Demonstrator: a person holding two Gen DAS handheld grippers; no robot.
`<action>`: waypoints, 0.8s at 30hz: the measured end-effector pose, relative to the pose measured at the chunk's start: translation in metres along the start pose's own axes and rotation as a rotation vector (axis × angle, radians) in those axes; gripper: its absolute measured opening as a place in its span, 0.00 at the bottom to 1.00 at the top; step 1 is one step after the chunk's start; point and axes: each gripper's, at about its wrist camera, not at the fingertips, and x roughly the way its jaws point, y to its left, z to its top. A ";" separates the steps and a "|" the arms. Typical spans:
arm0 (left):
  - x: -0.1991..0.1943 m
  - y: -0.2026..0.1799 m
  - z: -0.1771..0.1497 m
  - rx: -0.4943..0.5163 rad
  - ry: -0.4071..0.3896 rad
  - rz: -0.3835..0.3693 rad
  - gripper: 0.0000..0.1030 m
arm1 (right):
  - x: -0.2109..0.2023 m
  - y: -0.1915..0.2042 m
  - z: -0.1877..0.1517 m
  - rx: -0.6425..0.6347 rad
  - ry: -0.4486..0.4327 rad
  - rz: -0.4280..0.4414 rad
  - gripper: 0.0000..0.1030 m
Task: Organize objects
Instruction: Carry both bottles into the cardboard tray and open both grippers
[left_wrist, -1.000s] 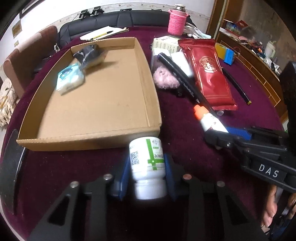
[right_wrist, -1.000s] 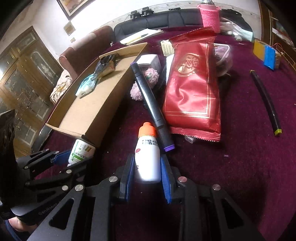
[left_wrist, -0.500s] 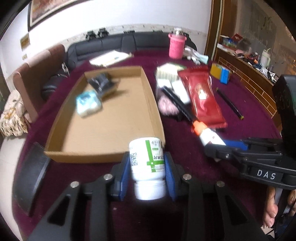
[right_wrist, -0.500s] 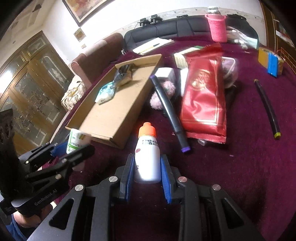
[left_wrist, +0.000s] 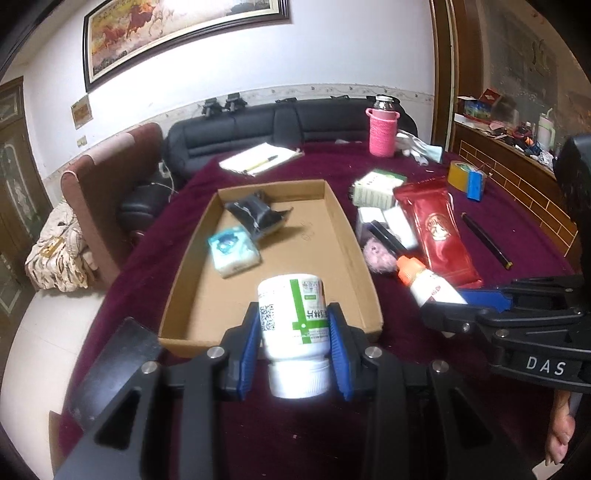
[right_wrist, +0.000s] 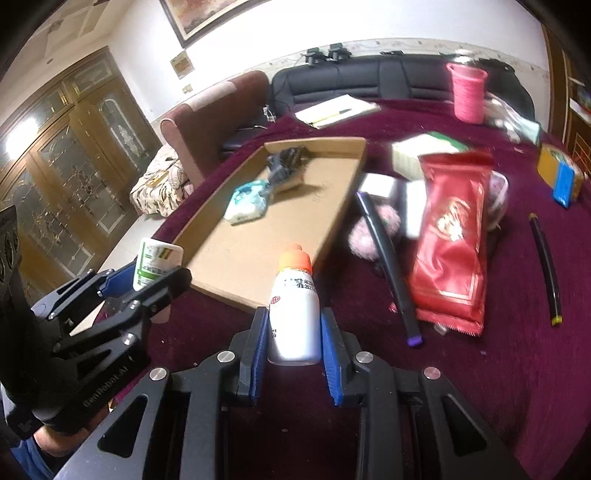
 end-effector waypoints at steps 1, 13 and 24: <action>0.000 0.001 0.000 -0.002 -0.001 0.000 0.33 | 0.000 0.003 0.002 -0.006 -0.001 0.001 0.29; 0.016 0.018 0.011 -0.024 0.004 0.018 0.33 | 0.019 0.022 0.031 -0.035 0.003 0.007 0.29; 0.035 0.023 0.025 -0.033 -0.004 0.060 0.33 | 0.036 0.019 0.055 -0.013 0.031 0.020 0.29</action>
